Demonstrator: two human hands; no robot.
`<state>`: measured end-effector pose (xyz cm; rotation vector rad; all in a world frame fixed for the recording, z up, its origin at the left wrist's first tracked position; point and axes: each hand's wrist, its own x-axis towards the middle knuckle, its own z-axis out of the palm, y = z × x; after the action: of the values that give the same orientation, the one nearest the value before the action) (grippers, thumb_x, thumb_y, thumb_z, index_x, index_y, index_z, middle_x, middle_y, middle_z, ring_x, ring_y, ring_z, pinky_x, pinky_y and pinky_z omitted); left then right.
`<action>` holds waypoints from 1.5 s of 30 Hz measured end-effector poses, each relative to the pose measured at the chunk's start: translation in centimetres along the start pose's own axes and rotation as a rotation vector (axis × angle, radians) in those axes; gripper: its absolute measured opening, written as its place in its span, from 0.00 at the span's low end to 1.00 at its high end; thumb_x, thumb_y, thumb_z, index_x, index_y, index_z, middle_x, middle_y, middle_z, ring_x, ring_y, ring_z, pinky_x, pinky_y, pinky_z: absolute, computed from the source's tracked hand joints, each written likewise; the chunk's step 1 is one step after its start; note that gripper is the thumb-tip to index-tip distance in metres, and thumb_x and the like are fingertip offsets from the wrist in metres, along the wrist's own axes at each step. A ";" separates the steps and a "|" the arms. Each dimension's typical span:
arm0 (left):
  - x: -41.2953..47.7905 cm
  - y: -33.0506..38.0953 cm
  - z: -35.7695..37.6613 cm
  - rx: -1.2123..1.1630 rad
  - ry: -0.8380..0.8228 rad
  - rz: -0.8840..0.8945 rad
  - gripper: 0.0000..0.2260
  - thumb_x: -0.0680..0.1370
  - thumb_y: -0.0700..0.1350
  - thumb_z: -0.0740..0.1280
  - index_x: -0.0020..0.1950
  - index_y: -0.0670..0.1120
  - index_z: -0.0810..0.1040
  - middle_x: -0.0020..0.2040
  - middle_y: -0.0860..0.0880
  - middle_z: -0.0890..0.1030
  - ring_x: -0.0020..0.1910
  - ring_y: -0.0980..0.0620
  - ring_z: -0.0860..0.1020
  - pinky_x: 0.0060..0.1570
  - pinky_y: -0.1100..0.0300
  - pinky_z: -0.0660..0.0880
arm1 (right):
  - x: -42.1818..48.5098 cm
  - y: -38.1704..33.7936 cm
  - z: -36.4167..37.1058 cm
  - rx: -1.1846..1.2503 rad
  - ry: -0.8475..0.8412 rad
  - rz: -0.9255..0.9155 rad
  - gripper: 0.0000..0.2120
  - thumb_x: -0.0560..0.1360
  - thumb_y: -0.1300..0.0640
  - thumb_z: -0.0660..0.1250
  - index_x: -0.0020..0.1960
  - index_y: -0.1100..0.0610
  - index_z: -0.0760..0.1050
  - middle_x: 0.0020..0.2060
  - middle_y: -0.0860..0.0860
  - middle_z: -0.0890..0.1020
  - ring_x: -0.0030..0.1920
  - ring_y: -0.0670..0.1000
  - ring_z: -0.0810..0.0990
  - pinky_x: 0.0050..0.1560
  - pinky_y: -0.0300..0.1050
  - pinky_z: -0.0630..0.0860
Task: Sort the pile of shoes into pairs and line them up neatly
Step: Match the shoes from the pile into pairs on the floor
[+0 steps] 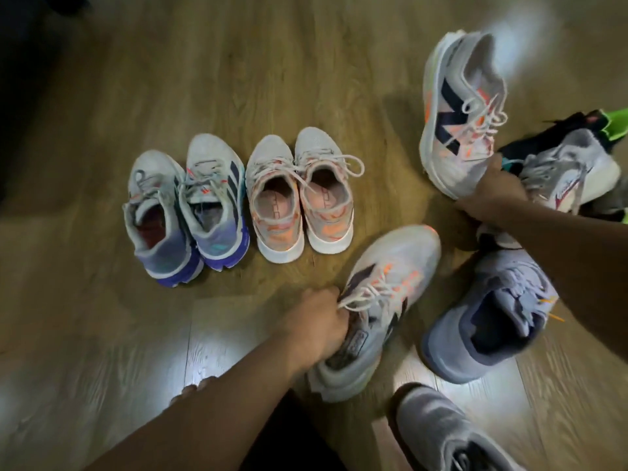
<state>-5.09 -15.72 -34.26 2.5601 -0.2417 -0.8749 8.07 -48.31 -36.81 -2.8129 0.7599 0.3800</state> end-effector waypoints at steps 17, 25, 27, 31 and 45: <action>10.7 8.4 -7.2 0.057 0.269 0.132 0.13 0.80 0.48 0.59 0.58 0.41 0.75 0.54 0.40 0.79 0.54 0.39 0.78 0.47 0.52 0.74 | -3.2 0.3 0.6 -0.204 -0.141 -0.125 0.19 0.73 0.48 0.64 0.62 0.52 0.73 0.59 0.57 0.77 0.60 0.60 0.76 0.61 0.52 0.74; 11.7 6.4 -8.4 0.063 0.325 0.018 0.13 0.81 0.50 0.57 0.54 0.42 0.74 0.56 0.38 0.78 0.53 0.38 0.77 0.44 0.54 0.68 | -4.9 7.0 -1.0 -0.178 -0.220 -0.025 0.23 0.71 0.54 0.68 0.65 0.51 0.72 0.60 0.56 0.77 0.57 0.58 0.78 0.51 0.46 0.76; 12.1 6.0 -8.1 0.048 0.357 0.009 0.13 0.80 0.50 0.56 0.56 0.42 0.72 0.56 0.38 0.78 0.51 0.36 0.78 0.45 0.53 0.73 | -4.5 8.9 -1.3 -0.209 -0.268 0.027 0.21 0.70 0.54 0.70 0.62 0.53 0.73 0.54 0.56 0.79 0.52 0.57 0.79 0.49 0.46 0.76; 13.2 6.5 -7.7 -0.054 0.379 -0.046 0.13 0.79 0.48 0.55 0.58 0.41 0.68 0.55 0.35 0.78 0.45 0.32 0.81 0.46 0.43 0.80 | -2.3 7.6 -2.8 -0.133 -0.179 0.084 0.09 0.71 0.56 0.65 0.48 0.58 0.79 0.38 0.53 0.80 0.37 0.53 0.79 0.33 0.40 0.72; 13.8 5.2 -7.4 -0.141 0.483 -0.010 0.14 0.81 0.46 0.56 0.62 0.39 0.68 0.56 0.34 0.77 0.52 0.32 0.78 0.51 0.45 0.77 | -2.3 -8.2 -0.3 -0.137 -0.144 -0.306 0.35 0.76 0.53 0.63 0.77 0.60 0.51 0.64 0.62 0.72 0.66 0.66 0.70 0.60 0.53 0.70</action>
<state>10.18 -21.95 -34.17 2.5454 -0.0189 -0.2458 10.44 -40.40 -34.85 -2.9237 0.2770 0.5920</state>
